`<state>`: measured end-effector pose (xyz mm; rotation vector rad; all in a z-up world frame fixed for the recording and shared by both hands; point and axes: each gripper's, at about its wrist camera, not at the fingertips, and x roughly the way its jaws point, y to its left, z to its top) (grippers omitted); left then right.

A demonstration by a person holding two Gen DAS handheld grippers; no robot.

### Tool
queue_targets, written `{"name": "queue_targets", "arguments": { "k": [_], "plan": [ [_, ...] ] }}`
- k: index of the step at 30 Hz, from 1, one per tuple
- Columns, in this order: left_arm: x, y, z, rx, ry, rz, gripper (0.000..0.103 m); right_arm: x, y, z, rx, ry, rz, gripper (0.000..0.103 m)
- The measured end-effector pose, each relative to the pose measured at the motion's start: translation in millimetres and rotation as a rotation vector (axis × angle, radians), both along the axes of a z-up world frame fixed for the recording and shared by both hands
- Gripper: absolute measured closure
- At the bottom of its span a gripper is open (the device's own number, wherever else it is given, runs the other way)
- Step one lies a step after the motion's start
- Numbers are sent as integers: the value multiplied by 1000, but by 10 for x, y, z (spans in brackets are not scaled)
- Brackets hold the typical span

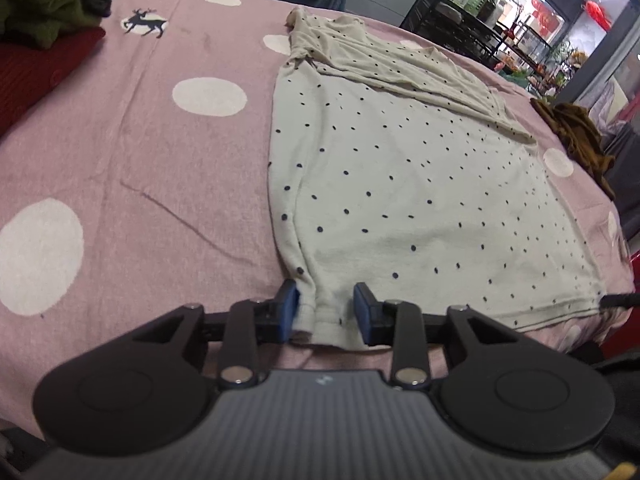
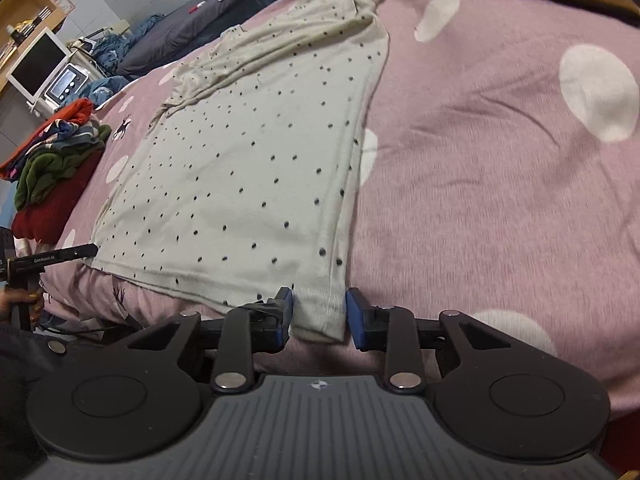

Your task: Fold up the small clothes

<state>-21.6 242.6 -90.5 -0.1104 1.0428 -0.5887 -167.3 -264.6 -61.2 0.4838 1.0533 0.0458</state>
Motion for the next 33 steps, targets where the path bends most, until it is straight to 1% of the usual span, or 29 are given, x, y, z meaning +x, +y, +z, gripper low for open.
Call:
{"name": "queue_targets", "arguments": {
  "k": [1,4,6,7,8,9,11,12,14,17,19,21,23,25,27,29,31,33],
  "plan": [
    [-6,-20,5,10,-3,-4,71,-9,10,-17,7,4,-2,50],
    [-61,-149,30,79,-42,-61,71,20,44,-43,20,-4,-13,49],
    [-82,-184,36,105,-63,-84,71,50,74,-50,24,-13,-5,49],
    [-83,-183,43,109,-65,-87,75,62,87,-49,17,-13,2,50],
    [-75,-177,45,114,-63,-81,81,71,93,-42,8,-13,8,56],
    [-58,-155,43,116,-55,-67,90,72,94,-35,0,-13,14,70],
    [-22,-121,47,87,-27,-59,94,82,63,-35,-11,0,19,82],
    [-15,-124,57,87,-27,-61,96,83,43,-35,-2,4,15,86],
    [-4,-132,91,85,-49,-64,96,98,29,-18,16,7,25,91],
    [119,-94,190,14,-75,-18,96,175,22,79,25,-21,62,92],
    [264,-180,308,-7,-125,-8,96,307,-55,173,36,-55,63,92],
    [454,-308,416,-24,-179,-4,96,508,-156,275,33,-92,84,93],
    [737,-454,514,-49,-230,8,96,784,-269,409,-1,-148,111,93],
    [1068,-588,570,-72,-252,6,96,1111,-407,555,-28,-202,125,93],
    [1459,-757,597,-56,-264,12,96,1488,-584,666,-52,-229,126,93],
    [1878,-926,598,-45,-256,27,96,1843,-757,729,-75,-243,102,93],
    [2250,-1098,593,-18,-265,35,96,2219,-920,724,-69,-234,67,93],
    [2634,-1263,574,8,-261,64,96,2556,-1040,668,-54,-217,32,93]
  ]
}}
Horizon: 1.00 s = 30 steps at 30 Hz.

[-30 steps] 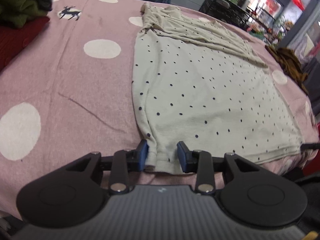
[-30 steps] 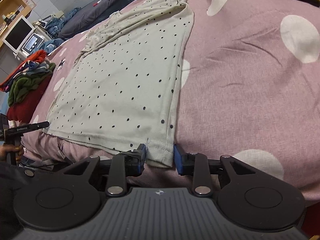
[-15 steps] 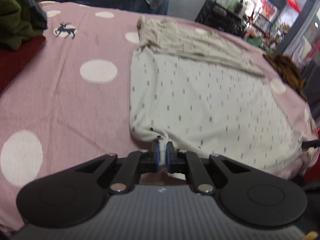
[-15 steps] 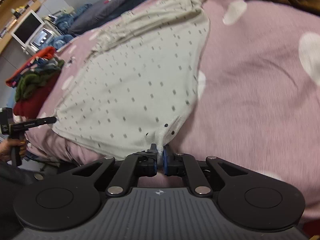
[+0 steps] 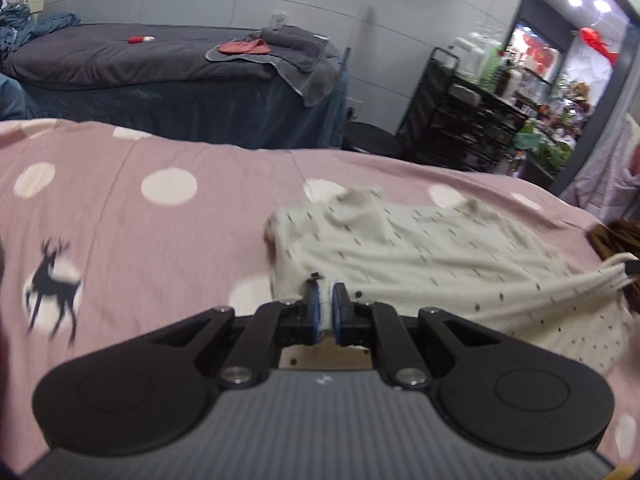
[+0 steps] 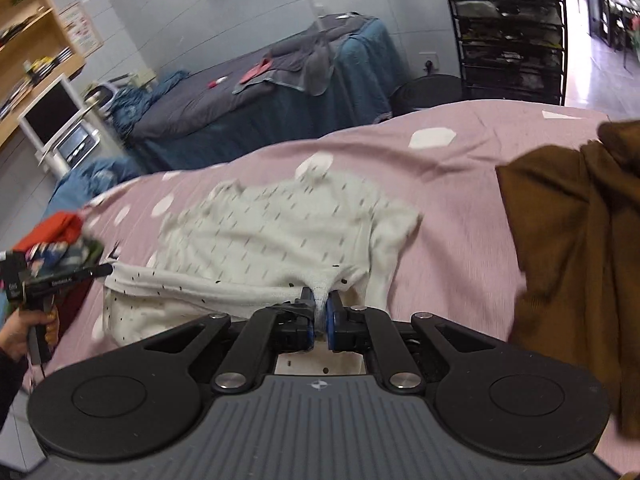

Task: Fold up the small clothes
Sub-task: 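Lay the hem over the collar and open both tools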

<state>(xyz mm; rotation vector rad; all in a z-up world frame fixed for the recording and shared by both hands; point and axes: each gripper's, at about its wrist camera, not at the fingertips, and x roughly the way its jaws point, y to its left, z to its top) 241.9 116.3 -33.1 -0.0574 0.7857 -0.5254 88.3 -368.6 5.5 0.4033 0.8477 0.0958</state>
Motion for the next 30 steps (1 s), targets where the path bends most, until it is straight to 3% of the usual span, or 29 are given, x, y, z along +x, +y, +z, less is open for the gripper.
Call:
{"name": "queue_targets", "arguments": {
  "k": [8,11,13,14,16,20,22,24,27,30],
  "plan": [
    [995,-536,-232,64,63,101,94,1009,-371,-364,63,58,-240,93],
    [1115,-578,-310,78,38,192,90,1183,-401,-510,31,79,-317,85],
    [1153,-591,-319,128,11,229,55,1255,-428,-558,-14,60,-344,76],
    [1140,-591,-300,158,-13,245,52,1267,-437,-571,-41,49,-360,68],
    [1050,-588,-226,174,-73,230,52,1201,-407,-533,-93,4,-368,68],
    [535,-752,-69,178,-242,-11,54,988,-109,-368,-145,-138,-179,69],
    [263,-947,-144,254,-264,-146,58,915,150,-340,-198,-191,-20,72],
    [156,-1109,-307,312,-242,-208,62,915,420,-423,-280,-176,124,75],
    [245,-1297,-590,405,-212,-197,66,1071,719,-676,-370,-94,236,82],
    [517,-1369,-697,444,-243,-85,64,1263,837,-862,-408,-45,253,83]
  ]
}}
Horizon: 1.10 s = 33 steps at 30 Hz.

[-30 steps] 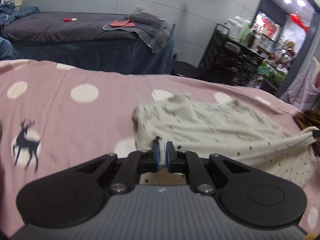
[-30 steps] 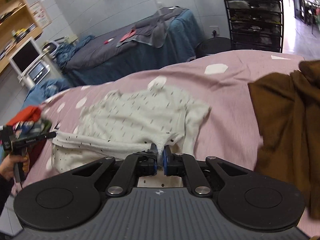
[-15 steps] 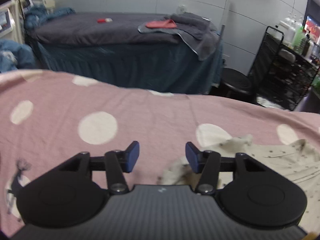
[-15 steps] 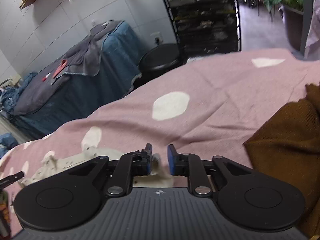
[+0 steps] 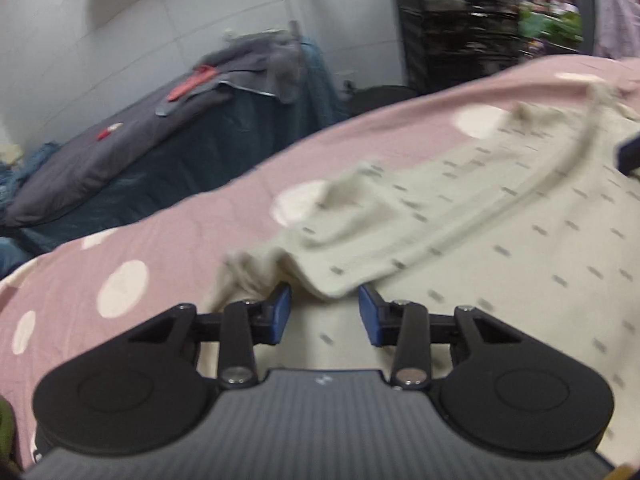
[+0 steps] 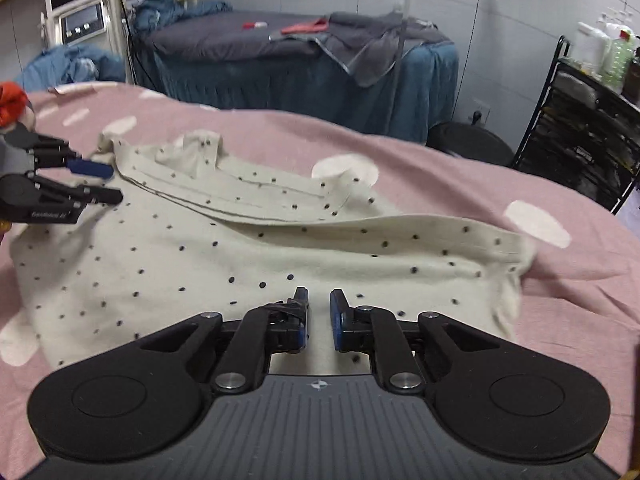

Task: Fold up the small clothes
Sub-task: 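Lay the hem over the collar and open both tools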

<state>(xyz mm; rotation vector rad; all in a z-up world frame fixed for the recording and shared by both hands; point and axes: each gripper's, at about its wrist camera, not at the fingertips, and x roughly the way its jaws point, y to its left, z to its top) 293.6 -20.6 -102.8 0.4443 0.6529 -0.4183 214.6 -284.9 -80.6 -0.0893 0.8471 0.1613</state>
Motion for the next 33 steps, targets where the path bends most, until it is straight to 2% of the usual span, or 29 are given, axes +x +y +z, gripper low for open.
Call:
{"name": "queue_targets", "arguments": {
  "k": [2,5,6,8,9,10,12,15,16,19,23,27,30,33],
  "plan": [
    [257,29,24,-12,-32,104,64,121,29,-41,-47,-15,-12,84],
    [551,110,81,107,-144,251,60,330,-137,-48,-62,-28,-121,82],
    [597,167,123,119,-173,294,57,389,-241,-42,-53,-25,-193,80],
    [614,319,268,69,-180,331,52,431,-480,-11,16,-41,-340,79],
    [584,364,316,28,-157,305,52,384,-564,27,52,-74,-378,68],
    [512,368,354,4,-135,253,52,324,-611,54,73,-103,-398,66],
    [232,274,380,17,-118,122,52,202,-658,103,72,-132,-384,66],
    [-478,10,396,3,-120,-124,48,12,-673,167,36,-141,-310,64],
    [-752,-99,392,-10,-114,-211,44,-50,-702,195,41,-137,-297,64],
    [-1473,-476,317,-1,-117,-410,42,-200,-824,238,84,-89,-292,63],
    [-2106,-932,269,-59,-60,-553,42,-423,-945,229,123,-15,-296,63],
    [-2594,-1402,108,97,-166,-687,42,-656,-1039,267,177,23,-294,62],
    [-2701,-1657,21,110,-135,-698,42,-828,-1116,292,247,47,-303,61],
    [-2752,-1912,-31,127,-178,-704,43,-971,-1144,302,266,49,-289,60]
  ]
}}
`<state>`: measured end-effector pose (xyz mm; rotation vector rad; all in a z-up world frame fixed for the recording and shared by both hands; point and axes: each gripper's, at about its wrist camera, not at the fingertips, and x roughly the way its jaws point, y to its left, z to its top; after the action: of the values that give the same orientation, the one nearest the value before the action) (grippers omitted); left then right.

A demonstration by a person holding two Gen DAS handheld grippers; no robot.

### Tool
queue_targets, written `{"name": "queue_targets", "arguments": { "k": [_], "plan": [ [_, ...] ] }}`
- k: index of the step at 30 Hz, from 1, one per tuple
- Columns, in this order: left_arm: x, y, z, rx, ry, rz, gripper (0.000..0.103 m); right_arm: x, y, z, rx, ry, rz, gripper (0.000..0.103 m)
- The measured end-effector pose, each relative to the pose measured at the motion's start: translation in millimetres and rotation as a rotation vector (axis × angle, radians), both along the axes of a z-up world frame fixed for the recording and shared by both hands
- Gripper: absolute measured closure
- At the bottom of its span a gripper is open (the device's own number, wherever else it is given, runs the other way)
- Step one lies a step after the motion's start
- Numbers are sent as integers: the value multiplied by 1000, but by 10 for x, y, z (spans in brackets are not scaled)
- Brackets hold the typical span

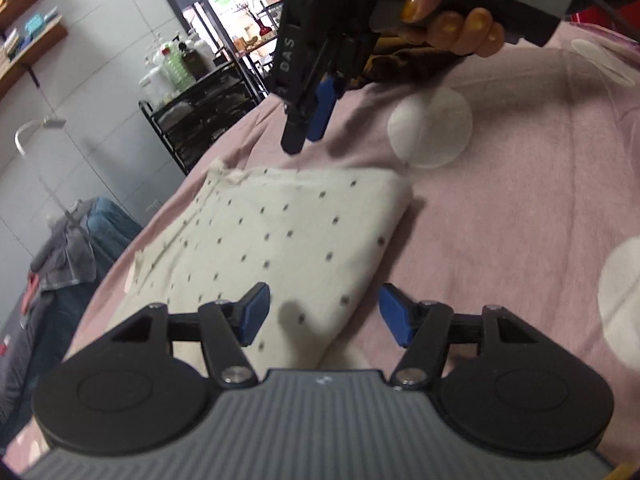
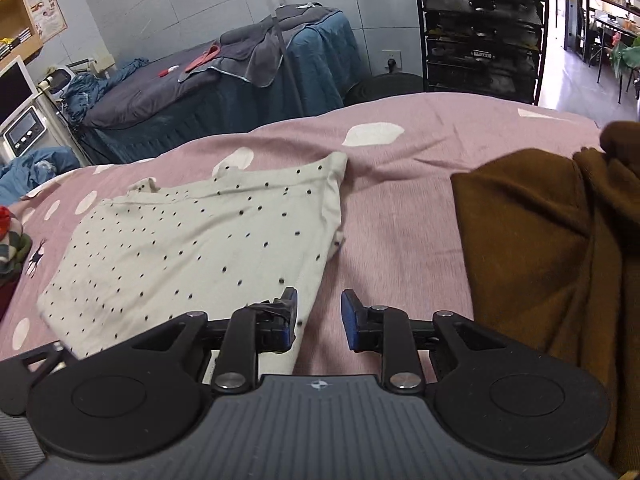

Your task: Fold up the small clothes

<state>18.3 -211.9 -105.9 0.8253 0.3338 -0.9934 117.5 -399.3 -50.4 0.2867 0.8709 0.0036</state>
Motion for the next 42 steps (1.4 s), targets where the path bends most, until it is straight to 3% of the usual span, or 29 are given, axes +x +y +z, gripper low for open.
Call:
{"name": "queue_targets", "arguments": {
  "k": [3,7,9,10,12,18,21,24,26,29,31,36,42],
  "plan": [
    [-11,-280,-32,26,-59,-23,50,-65,-12,-22,-4,7,9,60],
    [46,-588,-59,40,-98,27,56,-84,-58,-56,1,10,12,60],
    [65,-689,-72,51,-110,34,64,-53,-69,-72,17,8,18,51],
    [86,-710,-66,49,-78,36,77,-25,-70,-90,23,9,24,48],
    [147,-689,-29,24,22,66,90,57,-60,-128,28,14,22,39],
    [665,-346,115,-179,407,249,96,420,-50,-287,109,36,18,37],
    [834,-225,151,-224,447,284,97,593,-79,-414,186,48,-21,37],
    [981,-140,130,-275,560,312,97,702,-128,-484,278,20,-87,37],
    [1067,-102,121,-304,589,329,98,762,-144,-533,341,13,-127,43],
    [1108,-4,125,-358,617,342,98,809,-77,-529,324,25,-138,75],
    [1097,151,143,-415,627,359,98,811,-24,-468,287,37,-131,83],
    [1202,686,419,-595,620,441,98,843,175,-95,281,-55,-91,88],
    [1379,1760,639,-763,511,666,98,1366,1107,278,280,-91,75,88]
  ]
}}
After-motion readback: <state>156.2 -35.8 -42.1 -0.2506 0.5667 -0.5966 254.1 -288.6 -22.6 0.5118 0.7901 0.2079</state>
